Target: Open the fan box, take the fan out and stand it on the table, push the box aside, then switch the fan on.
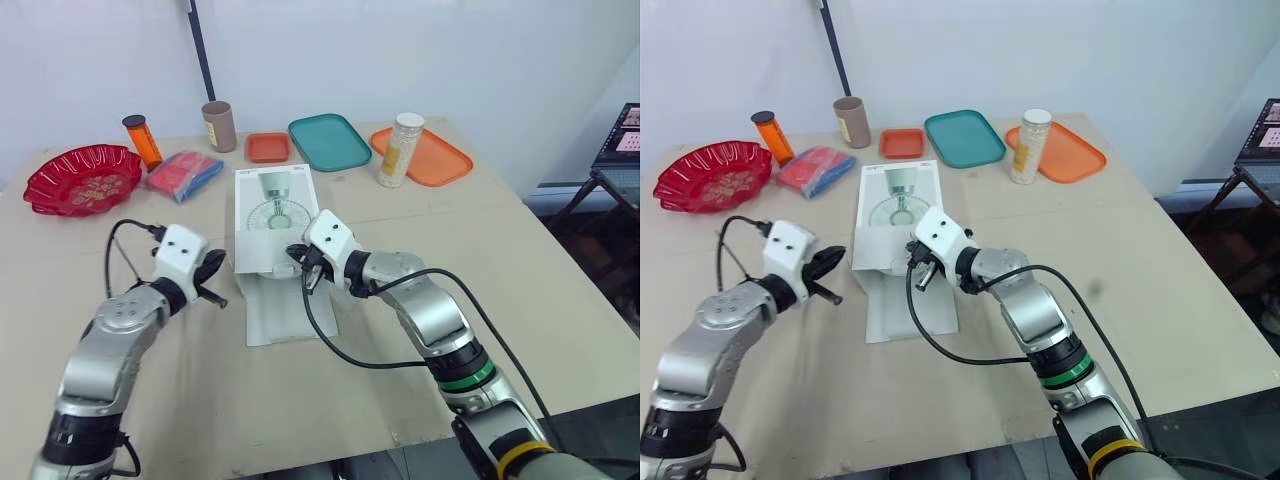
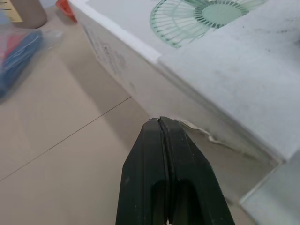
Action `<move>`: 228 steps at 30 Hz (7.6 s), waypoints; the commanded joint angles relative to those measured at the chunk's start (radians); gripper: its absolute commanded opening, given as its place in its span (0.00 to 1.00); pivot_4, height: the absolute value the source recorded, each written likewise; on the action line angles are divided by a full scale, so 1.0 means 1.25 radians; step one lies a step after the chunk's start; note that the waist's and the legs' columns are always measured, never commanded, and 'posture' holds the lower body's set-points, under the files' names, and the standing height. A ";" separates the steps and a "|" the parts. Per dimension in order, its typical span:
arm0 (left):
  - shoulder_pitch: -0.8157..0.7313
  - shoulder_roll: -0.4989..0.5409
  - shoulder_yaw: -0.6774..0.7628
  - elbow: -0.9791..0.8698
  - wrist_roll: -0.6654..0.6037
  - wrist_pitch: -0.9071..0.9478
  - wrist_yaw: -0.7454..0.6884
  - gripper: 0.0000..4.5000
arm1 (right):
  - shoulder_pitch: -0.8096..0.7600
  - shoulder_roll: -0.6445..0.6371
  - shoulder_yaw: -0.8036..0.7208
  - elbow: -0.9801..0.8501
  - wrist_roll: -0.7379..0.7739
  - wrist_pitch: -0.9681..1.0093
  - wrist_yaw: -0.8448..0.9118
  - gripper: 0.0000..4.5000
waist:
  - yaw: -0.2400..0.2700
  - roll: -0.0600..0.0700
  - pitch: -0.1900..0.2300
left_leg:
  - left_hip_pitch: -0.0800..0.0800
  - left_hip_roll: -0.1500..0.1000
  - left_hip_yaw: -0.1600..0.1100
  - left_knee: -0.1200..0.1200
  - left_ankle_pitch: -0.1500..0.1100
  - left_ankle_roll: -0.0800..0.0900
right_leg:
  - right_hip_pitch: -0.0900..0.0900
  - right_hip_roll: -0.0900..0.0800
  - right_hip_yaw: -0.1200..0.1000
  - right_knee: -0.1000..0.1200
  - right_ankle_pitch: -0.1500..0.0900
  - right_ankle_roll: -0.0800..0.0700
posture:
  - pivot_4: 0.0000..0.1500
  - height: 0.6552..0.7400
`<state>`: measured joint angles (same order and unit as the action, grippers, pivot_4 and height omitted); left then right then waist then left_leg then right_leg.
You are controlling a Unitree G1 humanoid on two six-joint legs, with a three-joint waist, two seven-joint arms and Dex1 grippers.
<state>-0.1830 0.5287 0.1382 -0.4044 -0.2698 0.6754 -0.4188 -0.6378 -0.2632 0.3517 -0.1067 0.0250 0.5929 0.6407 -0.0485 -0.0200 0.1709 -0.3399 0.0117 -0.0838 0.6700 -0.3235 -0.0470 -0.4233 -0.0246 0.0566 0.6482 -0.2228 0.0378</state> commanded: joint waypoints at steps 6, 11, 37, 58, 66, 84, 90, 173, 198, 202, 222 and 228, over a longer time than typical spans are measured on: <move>0.023 0.029 0.064 -0.091 -0.043 0.015 -0.016 0.00 | 0.023 -0.002 0.021 0.016 -0.008 0.018 0.001 0.01 | 0.000 0.000 0.000 | 0.000 0.000 0.000 0.000 0.000 0.000 | 0.000 0.000 0.000 0.000 0.000 0.000 | 1.00 1.00; 0.057 0.028 0.096 -0.156 -0.084 0.050 -0.018 0.00 | 0.022 0.002 0.009 0.016 -0.007 0.009 -0.012 0.01 | 0.000 0.000 0.000 | 0.000 0.000 0.000 0.000 0.000 0.000 | 0.000 0.000 0.000 0.000 0.000 0.000 | 1.00 1.00; 0.278 -0.034 0.223 -0.401 -0.516 0.170 0.115 0.00 | -0.028 0.029 0.004 0.082 -0.007 -0.010 -0.013 0.01 | 0.000 -0.001 0.000 | 0.001 0.000 0.000 0.000 0.000 0.000 | 0.001 0.001 0.000 0.000 0.000 0.000 | 1.00 1.00; 0.278 -0.248 0.083 -0.236 -0.675 0.145 0.366 0.00 | -0.023 0.029 0.015 0.073 -0.023 0.002 -0.013 0.01 | 0.000 -0.001 -0.001 | 0.002 0.000 0.000 0.000 0.000 -0.001 | 0.003 0.001 0.000 -0.001 0.000 -0.001 | 1.00 1.00; 0.286 -0.292 0.059 -0.246 -0.762 0.129 0.457 0.00 | -0.022 0.028 0.017 0.069 -0.026 0.002 -0.012 0.01 | 0.000 -0.001 -0.002 | 0.002 0.000 0.000 0.000 0.000 -0.001 | 0.003 0.001 0.000 -0.001 0.000 0.000 | 1.00 1.00; 0.199 -0.331 -0.009 -0.127 -0.782 0.072 0.553 0.63 | -0.009 0.018 0.023 0.047 -0.031 0.014 -0.009 0.00 | 0.002 -0.001 -0.002 | 0.002 -0.001 -0.001 0.000 0.001 -0.001 | 0.003 0.000 0.000 -0.002 0.000 0.000 | 1.00 1.00; 0.169 -0.348 -0.029 -0.082 -0.728 0.052 0.545 0.63 | -0.014 0.017 0.024 0.053 -0.035 0.013 -0.007 0.00 | 0.002 -0.001 -0.002 | 0.002 -0.001 -0.001 0.000 0.001 -0.002 | 0.003 0.001 0.000 -0.002 0.000 0.000 | 1.00 1.00; 0.149 -0.494 -0.067 -0.017 -0.546 -0.044 0.428 0.63 | -0.029 0.015 0.034 0.089 -0.053 -0.032 0.013 0.00 | 0.001 -0.001 -0.001 | 0.001 -0.001 -0.001 -0.001 0.001 -0.003 | 0.003 0.001 0.001 -0.003 -0.001 0.001 | 1.00 1.00; 0.115 -0.547 -0.061 0.008 -0.639 -0.131 0.404 0.63 | -0.029 0.011 0.039 0.091 -0.064 -0.046 0.026 0.00 | 0.001 -0.001 -0.001 | 0.001 -0.001 -0.001 -0.001 0.002 -0.003 | 0.003 0.001 0.001 -0.003 -0.001 0.002 | 1.00 1.00; 0.093 -0.555 -0.066 0.048 -0.626 -0.157 0.416 0.63 | -0.031 0.011 0.039 0.098 -0.066 -0.050 0.024 0.00 | 0.001 -0.001 -0.001 | 0.001 -0.001 -0.001 -0.001 0.002 -0.003 | 0.003 0.001 0.001 -0.003 -0.001 0.002 | 1.00 1.00; 0.065 -0.561 -0.107 0.111 -0.611 -0.189 0.409 0.63 | -0.036 0.016 0.037 0.108 -0.074 -0.060 0.021 0.00 | 0.002 0.000 -0.002 | 0.002 -0.001 -0.002 -0.001 0.002 -0.004 | 0.004 0.001 0.001 -0.003 -0.001 0.002 | 1.00 1.00; 0.053 -0.565 -0.115 0.124 -0.615 -0.190 0.399 0.63 | -0.033 0.016 0.036 0.105 -0.076 -0.059 0.022 0.00 | 0.002 0.000 -0.002 | 0.002 -0.001 -0.002 -0.001 0.002 -0.004 | 0.004 0.001 0.001 -0.003 -0.001 0.002 | 1.00 1.00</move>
<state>-0.0847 -0.0779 0.0117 -0.2532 -1.0297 0.4508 0.0826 -0.6972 -0.2449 0.3719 0.0047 -0.0657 0.5029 0.6522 -0.0463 -0.0204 0.1687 -0.3379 0.0102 -0.0861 0.6687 -0.3208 -0.0523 -0.4182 -0.0239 0.0573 0.6444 -0.2247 0.0403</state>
